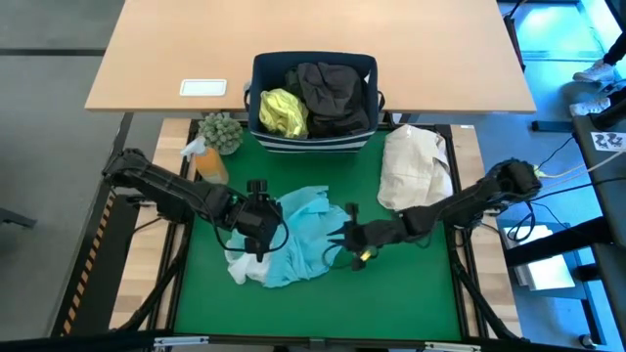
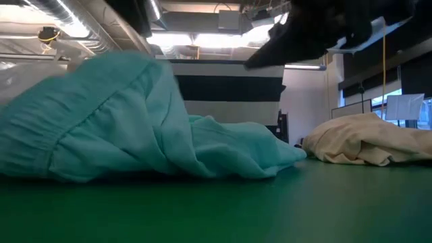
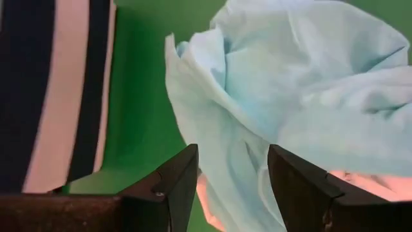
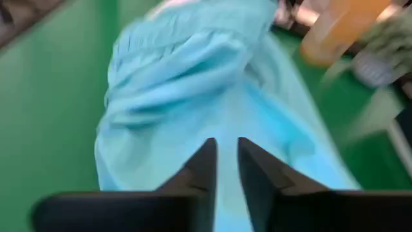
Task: Fold laundry
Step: Fold the blue shorts
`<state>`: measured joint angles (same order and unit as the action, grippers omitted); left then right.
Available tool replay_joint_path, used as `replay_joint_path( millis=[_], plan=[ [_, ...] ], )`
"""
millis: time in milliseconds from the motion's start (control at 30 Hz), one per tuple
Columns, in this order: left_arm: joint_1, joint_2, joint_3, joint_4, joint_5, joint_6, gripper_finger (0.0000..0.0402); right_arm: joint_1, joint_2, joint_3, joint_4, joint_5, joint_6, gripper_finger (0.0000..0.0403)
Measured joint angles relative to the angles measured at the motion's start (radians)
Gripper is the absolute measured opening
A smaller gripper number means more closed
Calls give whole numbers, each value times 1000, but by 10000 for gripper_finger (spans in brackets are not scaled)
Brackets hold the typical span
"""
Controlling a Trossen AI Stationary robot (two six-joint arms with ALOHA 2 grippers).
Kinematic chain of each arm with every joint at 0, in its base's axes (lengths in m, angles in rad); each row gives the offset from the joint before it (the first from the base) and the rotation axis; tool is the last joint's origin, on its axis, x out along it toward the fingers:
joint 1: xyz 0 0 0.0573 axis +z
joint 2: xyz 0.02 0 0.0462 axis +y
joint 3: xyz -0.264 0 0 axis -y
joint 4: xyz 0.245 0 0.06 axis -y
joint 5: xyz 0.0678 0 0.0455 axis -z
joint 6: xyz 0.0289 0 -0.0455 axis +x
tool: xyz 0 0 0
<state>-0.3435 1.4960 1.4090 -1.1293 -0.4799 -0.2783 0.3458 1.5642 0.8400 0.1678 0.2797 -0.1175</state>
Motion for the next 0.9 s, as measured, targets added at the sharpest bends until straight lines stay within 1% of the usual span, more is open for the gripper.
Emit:
replay_joint_path(
  millis=[100, 200, 267, 333, 467, 567, 667, 767, 800, 900],
  plan=[
    [0, 0, 50, -80, -1, -7, 180, 0, 64, 52, -43, -34, 41, 146],
    [-7, -1, 79, -161, 0, -61, 180, 0, 109, 67, -49, -110, 62, 190],
    [-17, -1, 79, -216, 1, -122, 180, 0, 134, 67, -55, -128, 80, 209],
    [-34, -2, 55, -257, 1, -187, 180, 0, 155, 67, -74, -134, 95, 218],
    [-65, 0, -54, -254, 4, -244, 180, -2, 185, 67, -101, -127, 113, 215],
    [-84, -1, -147, -256, 6, -295, 180, -6, 189, 67, -149, -87, 115, 202],
    [-92, -1, -248, -244, 63, -345, 180, -16, 189, 67, -207, -29, 121, 188],
    [-92, 0, -341, -178, 130, -373, 180, -38, 189, 67, -254, 37, 144, 174],
    [-92, 0, -369, -144, 146, -376, 180, -48, 189, 67, -268, 73, 162, 170],
    [-91, 0, -443, 13, 190, -370, 180, -93, 189, 67, -307, 185, 212, 163]
  ],
)
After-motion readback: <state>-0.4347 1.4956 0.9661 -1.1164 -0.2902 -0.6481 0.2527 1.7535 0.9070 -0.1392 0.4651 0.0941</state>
